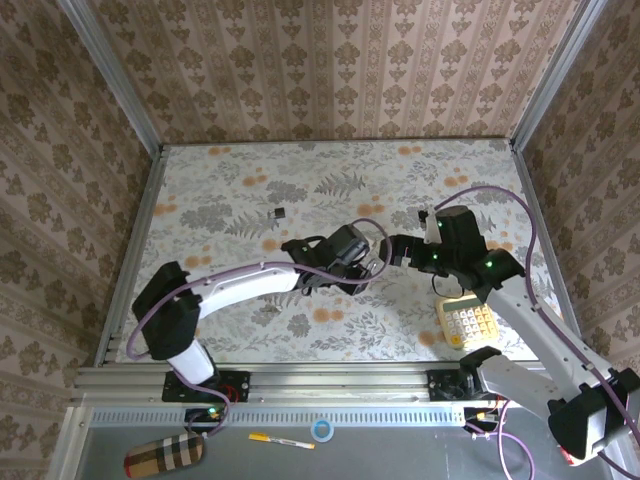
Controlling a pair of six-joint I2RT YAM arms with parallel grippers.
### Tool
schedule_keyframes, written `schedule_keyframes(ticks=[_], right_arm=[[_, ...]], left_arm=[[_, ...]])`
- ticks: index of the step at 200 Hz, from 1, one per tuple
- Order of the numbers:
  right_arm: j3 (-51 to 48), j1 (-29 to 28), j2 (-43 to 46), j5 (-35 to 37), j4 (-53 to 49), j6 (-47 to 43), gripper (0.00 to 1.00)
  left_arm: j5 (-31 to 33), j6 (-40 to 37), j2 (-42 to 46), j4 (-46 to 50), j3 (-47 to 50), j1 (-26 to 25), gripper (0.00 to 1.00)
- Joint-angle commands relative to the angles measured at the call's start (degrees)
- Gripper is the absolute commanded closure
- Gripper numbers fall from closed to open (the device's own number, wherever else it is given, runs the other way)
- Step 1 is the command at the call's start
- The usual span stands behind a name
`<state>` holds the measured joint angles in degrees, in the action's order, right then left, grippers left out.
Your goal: Unlock with the key
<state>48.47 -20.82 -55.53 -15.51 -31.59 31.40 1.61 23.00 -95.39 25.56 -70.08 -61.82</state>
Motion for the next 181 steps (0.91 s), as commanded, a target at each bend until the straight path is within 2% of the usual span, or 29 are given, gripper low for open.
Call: schedule_keyframes(ticks=[1, 63, 181], right_arm=[[-1.17, 0.31, 4.32, 2.33, -2.47, -1.75, 0.00], [2.77, 0.58, 13.83, 10.34, -12.07, -4.22, 0.00], [2.46, 0.58, 18.13, 10.94, -15.43, -5.03, 0.00]], left_arm=[[-2.58, 3.87, -2.69, 4.05, -5.68, 0.17, 1.00], [-5.56, 9.62, -10.34, 8.00, -11.79, 1.68, 1.00], [-12.07, 15.23, -18.04, 6.42, -14.91, 5.32, 1.00]])
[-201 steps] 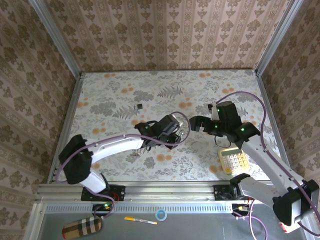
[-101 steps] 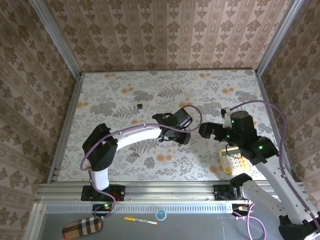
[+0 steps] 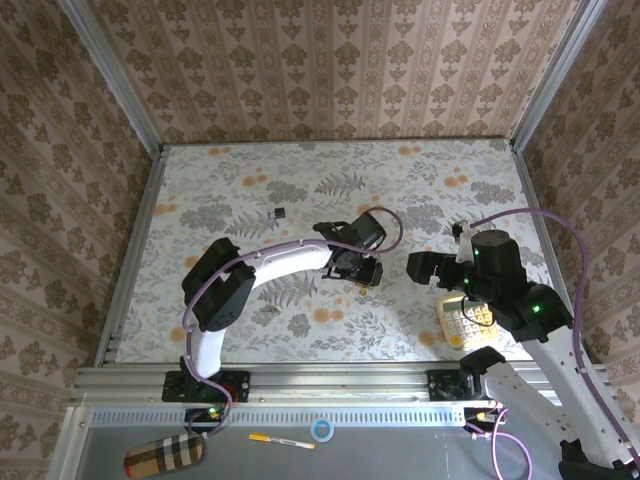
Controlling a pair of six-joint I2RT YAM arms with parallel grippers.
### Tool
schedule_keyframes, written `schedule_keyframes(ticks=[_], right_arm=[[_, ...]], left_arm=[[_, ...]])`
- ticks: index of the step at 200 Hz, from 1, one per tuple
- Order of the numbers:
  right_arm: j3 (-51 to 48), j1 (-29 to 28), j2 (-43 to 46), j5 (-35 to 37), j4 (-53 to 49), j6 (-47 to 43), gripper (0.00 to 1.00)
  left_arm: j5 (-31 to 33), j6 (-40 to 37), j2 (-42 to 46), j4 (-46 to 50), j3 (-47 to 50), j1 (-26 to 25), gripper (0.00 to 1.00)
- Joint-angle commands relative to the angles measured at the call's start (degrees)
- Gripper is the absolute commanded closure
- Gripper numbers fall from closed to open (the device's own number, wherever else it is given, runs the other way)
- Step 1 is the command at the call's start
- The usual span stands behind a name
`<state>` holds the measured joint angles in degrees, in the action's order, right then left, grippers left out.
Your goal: Unlock with the key
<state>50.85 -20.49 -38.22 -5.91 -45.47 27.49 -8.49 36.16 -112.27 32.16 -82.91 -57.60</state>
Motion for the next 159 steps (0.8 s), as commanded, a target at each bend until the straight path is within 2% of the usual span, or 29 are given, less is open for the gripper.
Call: schedule_keyframes(ticks=[1, 44, 159], right_arm=[[0.10, 0.27, 0.80, 1.30, -1.55, -1.16, 0.00], [-0.20, 0.28, 1.30, 1.16, -1.46, -1.20, 0.00], [-1.36, 0.28, 1.49, -0.14, -0.25, -0.66, 0.00]], left_arm=[[-1.97, 2.02, -1.23, -0.13, -2.12, 1.10, 1.00], [-1.12, 2.16, -2.86, 2.64, -2.90, 2.21, 1.00], [10.89, 3.65, -7.12, 15.12, -7.31, 2.18, 1.00]])
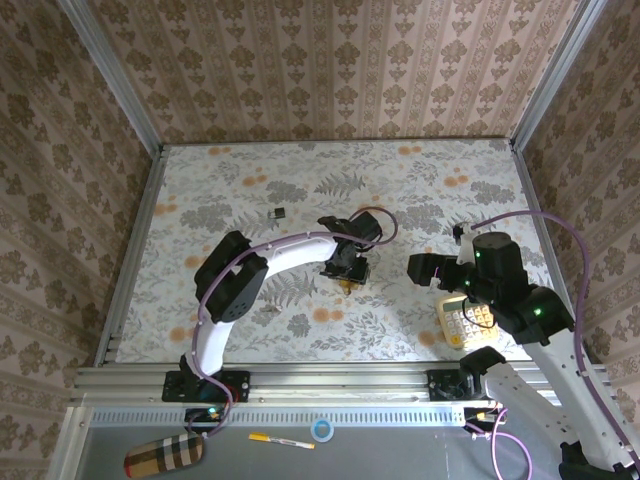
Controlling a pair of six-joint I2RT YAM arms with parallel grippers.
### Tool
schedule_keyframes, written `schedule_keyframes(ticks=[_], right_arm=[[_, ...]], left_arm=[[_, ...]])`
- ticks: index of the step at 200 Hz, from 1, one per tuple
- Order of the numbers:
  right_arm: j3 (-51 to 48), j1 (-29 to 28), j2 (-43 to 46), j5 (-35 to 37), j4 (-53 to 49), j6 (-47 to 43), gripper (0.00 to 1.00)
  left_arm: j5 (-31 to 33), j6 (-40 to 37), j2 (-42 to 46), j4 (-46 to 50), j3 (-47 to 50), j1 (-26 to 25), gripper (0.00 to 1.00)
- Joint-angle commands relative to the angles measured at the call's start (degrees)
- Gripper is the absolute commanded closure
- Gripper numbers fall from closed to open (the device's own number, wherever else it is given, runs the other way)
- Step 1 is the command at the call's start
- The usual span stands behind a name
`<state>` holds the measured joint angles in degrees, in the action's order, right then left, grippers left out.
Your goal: Unlock with the key
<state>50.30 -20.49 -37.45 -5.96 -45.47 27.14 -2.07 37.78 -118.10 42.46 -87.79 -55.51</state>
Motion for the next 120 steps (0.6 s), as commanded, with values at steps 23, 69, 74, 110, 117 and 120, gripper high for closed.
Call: schedule_keyframes(ticks=[23, 69, 74, 110, 117, 120], right_arm=[[-1.30, 0.28, 1.33, -0.20, -0.05, -0.15, 0.00], [-2.03, 0.28, 1.59, -0.90, -0.24, 0.20, 0.00], [-2.11, 0.28, 1.59, -0.86, -0.28, 0.21, 0.00], [-2.84, 0.28, 2.34, -0.75, -0.49, 0.55, 0.00], [-3.01, 0.28, 2.45, -0.73, -0.56, 0.64, 0.00], [-3.06, 0.28, 2.51, -0.72, -0.58, 0.64, 0.00]], left_arm=[[5.22, 4.32, -1.86, 5.35, -2.37, 0.13, 1.00], [4.40, 7.88, -1.95, 3.35, -1.16, 0.84, 1.00], [4.35, 8.20, -1.95, 3.25, -1.16, 0.94, 1.00], [2.24, 9.84, -1.73, 1.15, -0.26, 1.66, 1.00], [2.09, 9.97, -1.76, 1.05, -0.32, 1.69, 1.00], [2.05, 10.02, -1.82, 1.03, -0.40, 1.69, 1.00]])
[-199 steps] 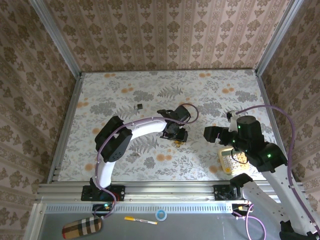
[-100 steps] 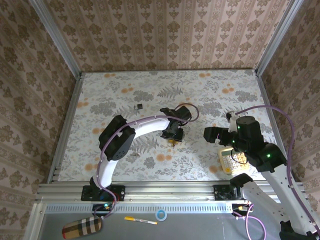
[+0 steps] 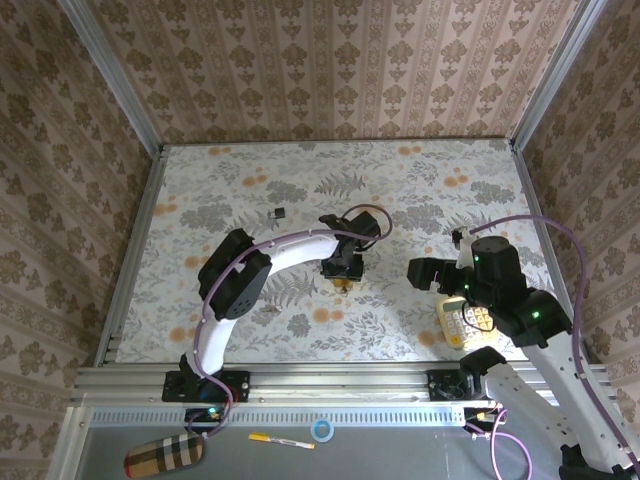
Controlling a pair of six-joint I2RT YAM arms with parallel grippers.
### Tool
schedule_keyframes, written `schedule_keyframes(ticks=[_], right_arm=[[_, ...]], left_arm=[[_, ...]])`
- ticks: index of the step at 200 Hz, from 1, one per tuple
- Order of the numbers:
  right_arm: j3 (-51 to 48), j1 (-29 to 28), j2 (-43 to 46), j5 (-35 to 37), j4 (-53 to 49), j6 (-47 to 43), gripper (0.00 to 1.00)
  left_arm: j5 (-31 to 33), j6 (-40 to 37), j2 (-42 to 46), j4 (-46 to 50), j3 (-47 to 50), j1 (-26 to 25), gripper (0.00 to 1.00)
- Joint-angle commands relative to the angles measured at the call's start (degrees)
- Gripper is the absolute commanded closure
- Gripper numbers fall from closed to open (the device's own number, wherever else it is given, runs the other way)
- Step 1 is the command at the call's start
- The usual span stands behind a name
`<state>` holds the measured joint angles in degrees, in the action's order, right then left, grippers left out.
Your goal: Unlock with the key
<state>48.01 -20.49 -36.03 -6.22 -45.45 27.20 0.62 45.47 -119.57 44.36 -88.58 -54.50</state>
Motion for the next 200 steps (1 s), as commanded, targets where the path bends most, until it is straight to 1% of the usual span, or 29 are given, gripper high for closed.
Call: schedule_keyframes(ticks=[1, 8, 24, 47, 63, 88, 90, 93, 97, 120, 131, 144, 153, 167, 182, 195, 200], right_arm=[[-0.79, 0.28, 1.12, -0.46, -0.60, 0.57, 0.00], [-0.94, 0.28, 1.15, -0.47, -0.61, 0.67, 0.00], [-1.25, 0.28, 1.27, -0.46, -0.78, 0.66, 0.00], [-1.67, 0.28, 1.31, -0.55, -0.71, 0.91, 0.00], [-1.93, 0.28, 1.36, -0.68, -0.46, 1.18, 0.00], [-2.04, 0.28, 1.26, -0.88, -0.10, 1.54, 0.00], [-2.03, 0.28, 1.24, -0.90, -0.08, 1.54, 0.00], [-2.04, 0.28, 1.26, -0.91, -0.08, 1.56, 0.00], [-2.04, 0.28, 1.22, -1.00, -0.08, 1.63, 0.00], [-1.78, 0.28, 0.90, -1.70, -0.16, 1.97, 0.00], [-2.06, 0.27, 0.79, -2.74, 0.29, 2.52, 0.00], [-3.13, 0.28, 0.87, -4.26, 1.46, 4.27, 0.00], [-4.35, 0.19, 0.96, -5.65, 2.75, 5.83, 0.01], [-7.06, -0.11, 0.81, -7.33, 5.58, 9.72, 0.03], [-11.09, -1.82, -0.24, -9.81, 11.07, 14.55, 0.07], [-13.58, -6.76, -2.74, -9.16, 16.40, 18.11, 0.10], [-13.89, -10.28, -4.16, -7.42, 18.18, 19.13, 0.11]], left_arm=[[-0.63, 2.33, -0.38, -0.86, 0.36, 0.70, 1.00], [-0.77, 2.49, -0.48, -0.81, 0.28, 0.75, 1.00], [-0.96, 2.69, -0.24, -0.76, 0.26, 0.73, 0.82], [-0.69, 2.87, 1.37, -0.52, 0.48, 0.86, 0.62], [0.06, 2.87, 2.87, 0.39, 0.05, 0.85, 0.50], [1.51, 2.87, 5.85, 1.74, -0.54, 0.91, 0.37], [1.67, 2.87, 6.06, 1.84, -0.59, 0.92, 0.34], [1.88, 2.80, 6.56, 1.93, -0.58, 0.89, 0.26], [1.99, 2.78, 7.12, 2.00, -0.50, 0.96, 0.23], [3.28, 2.62, 12.01, 2.49, 1.05, 1.46, 0.21], [4.72, 2.60, 16.27, 2.22, 3.67, 2.20, 0.20], [5.52, 2.69, 22.98, 1.39, 8.40, 4.24, 0.20], [5.16, 2.60, 28.47, 0.46, 12.92, 6.53, 0.20], [3.83, 1.60, 37.29, -0.10, 19.68, 11.59, 0.21], [3.24, 0.13, 46.04, 1.35, 25.95, 17.30, 0.21], [1.33, -1.91, 53.59, 1.35, 30.75, 21.62, 0.22], [0.78, -2.74, 56.49, 1.34, 32.31, 22.86, 0.22]])
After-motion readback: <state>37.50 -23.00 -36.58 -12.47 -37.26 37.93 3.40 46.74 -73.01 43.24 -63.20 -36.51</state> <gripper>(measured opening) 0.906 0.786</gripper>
